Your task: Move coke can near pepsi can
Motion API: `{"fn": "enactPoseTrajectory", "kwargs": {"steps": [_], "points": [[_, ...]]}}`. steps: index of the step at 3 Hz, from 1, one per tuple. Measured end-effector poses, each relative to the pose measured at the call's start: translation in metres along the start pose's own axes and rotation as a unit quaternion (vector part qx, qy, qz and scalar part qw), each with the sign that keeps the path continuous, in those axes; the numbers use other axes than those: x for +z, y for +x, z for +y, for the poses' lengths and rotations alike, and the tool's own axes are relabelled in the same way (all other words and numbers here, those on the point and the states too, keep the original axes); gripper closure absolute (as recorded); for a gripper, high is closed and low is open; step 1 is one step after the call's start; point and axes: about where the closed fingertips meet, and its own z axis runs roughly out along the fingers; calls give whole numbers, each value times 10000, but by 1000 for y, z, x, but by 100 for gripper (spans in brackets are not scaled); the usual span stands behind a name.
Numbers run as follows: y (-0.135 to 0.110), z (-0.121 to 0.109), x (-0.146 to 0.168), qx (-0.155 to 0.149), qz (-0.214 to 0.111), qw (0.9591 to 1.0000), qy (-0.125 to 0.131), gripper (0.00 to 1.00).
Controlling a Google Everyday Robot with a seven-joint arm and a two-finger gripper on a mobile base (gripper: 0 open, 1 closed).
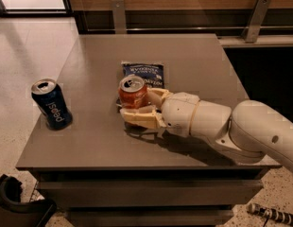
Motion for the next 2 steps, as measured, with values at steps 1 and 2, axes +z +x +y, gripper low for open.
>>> {"fn": "enactPoseTrajectory", "kwargs": {"steps": [1, 2], "points": [[-6, 17, 23, -191, -55, 9988, -451, 100], [-13, 29, 39, -305, -175, 9959, -834, 100]]}}
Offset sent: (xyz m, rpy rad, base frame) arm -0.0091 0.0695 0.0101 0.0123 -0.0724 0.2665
